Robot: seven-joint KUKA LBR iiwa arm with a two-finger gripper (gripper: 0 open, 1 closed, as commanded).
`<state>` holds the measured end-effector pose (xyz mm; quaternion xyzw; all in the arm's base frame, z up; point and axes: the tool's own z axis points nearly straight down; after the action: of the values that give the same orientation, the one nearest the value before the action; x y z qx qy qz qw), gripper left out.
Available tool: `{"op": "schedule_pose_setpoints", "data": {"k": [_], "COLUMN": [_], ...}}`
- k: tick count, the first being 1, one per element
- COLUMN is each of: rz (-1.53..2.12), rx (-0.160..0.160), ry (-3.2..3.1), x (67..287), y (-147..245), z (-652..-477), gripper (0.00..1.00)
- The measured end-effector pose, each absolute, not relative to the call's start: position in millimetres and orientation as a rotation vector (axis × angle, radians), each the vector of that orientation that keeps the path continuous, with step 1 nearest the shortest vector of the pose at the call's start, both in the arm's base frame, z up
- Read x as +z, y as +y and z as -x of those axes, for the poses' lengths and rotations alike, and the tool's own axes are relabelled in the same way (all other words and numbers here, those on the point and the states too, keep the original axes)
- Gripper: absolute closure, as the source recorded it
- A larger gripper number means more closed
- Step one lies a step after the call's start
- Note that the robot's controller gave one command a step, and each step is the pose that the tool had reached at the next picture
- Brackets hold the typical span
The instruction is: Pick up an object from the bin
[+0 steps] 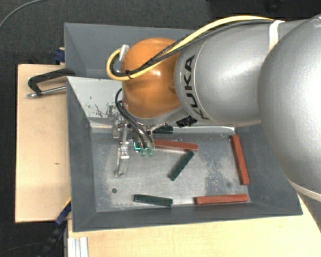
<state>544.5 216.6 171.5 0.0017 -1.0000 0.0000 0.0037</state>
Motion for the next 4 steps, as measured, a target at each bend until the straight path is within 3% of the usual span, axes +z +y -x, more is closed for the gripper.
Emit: {"op": "schedule_pose_setpoints", "data": {"k": [1,2,3,4], "rz": [-0.211,0.028,-0.187,-0.192], "rx": [0.004,-0.005,0.002,-0.004], "ry": [-3.134,-3.147,-3.138,-3.142], "x": [167.1,69.5,71.9,72.4], "y": [139.0,115.4,34.0,38.3], "z": [-553.8,-596.4,-599.3,-599.4], "gripper": [0.00,0.00,0.00,1.00]}}
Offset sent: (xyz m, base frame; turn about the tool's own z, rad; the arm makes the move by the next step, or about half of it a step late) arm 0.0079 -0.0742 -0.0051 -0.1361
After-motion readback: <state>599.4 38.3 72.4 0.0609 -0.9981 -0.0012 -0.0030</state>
